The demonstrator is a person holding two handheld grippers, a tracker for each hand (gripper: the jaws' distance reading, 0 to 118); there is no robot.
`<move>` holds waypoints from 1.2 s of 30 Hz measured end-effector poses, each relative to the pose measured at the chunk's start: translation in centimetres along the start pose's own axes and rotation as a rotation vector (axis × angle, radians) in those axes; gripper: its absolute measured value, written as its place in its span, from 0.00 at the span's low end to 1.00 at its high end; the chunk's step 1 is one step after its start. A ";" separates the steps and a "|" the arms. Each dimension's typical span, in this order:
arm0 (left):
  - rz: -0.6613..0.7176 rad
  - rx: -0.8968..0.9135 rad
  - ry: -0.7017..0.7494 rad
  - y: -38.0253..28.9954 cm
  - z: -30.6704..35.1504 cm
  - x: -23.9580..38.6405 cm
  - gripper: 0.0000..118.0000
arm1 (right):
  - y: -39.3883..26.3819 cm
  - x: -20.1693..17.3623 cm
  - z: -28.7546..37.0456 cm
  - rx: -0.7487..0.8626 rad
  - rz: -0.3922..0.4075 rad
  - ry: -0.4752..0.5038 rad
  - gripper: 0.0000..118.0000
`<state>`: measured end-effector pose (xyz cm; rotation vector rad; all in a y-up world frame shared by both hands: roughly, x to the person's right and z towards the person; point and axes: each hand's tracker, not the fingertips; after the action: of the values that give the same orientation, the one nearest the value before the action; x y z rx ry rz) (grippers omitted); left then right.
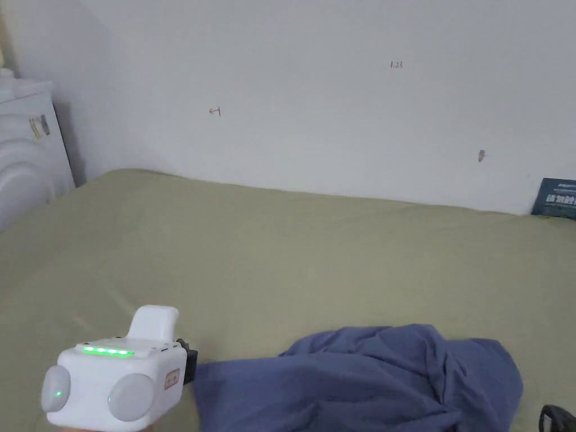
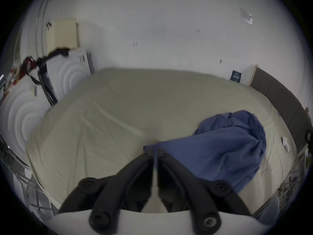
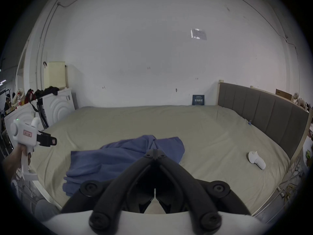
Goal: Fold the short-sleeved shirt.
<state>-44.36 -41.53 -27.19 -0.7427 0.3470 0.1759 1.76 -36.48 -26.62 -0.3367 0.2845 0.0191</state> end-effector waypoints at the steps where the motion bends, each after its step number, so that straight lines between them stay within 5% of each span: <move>1: -0.002 -0.032 0.007 0.2 -1.8 -0.3 0.09 | -0.3 0.1 -0.8 -0.018 0.005 -0.009 0.01; 2: -0.015 -0.072 -0.004 0.5 -3.5 -0.5 0.35 | -0.6 0.1 -1.4 -0.033 0.008 -0.015 0.01; 3: -0.010 -0.127 -0.007 0.6 -6.0 -0.7 0.85 | -1.0 0.2 -2.1 -0.045 0.007 -0.018 0.01; 4: -0.007 -0.175 0.004 0.6 -7.6 -0.9 1.00 | -1.3 0.3 -2.7 -0.061 0.005 -0.021 0.01; 14: -0.077 -0.274 0.076 -0.2 -15.2 1.5 0.94 | -4.0 1.3 -5.7 -0.178 -0.004 -0.033 0.01; 16: -0.041 -0.230 0.027 -0.1 -12.0 2.1 0.69 | -4.0 1.6 -5.8 -0.187 -0.010 -0.032 0.01; 17: -0.030 -0.232 0.012 0.0 -11.3 2.3 0.49 | -4.1 1.8 -5.8 -0.187 -0.013 -0.033 0.01; 18: -0.034 -0.240 -0.009 0.0 -11.0 2.2 0.07 | -4.0 2.0 -5.9 -0.190 -0.017 -0.034 0.01; 19: -0.047 -0.219 -0.009 0.0 -11.0 2.0 0.02 | -3.9 2.2 -6.1 -0.191 -0.023 -0.031 0.01; 28: -0.076 -0.199 -0.002 -1.1 -9.7 3.6 0.02 | -2.3 5.7 -10.8 -0.230 -0.016 -0.052 0.01; 36: -0.095 -0.208 -0.012 -1.1 -9.4 4.1 0.02 | -0.4 11.7 -25.0 -0.446 -0.042 -0.044 0.06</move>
<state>-42.54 -48.62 -34.42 -0.9614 0.2834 0.1280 6.18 -45.37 -52.34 -0.7839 0.2274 0.0487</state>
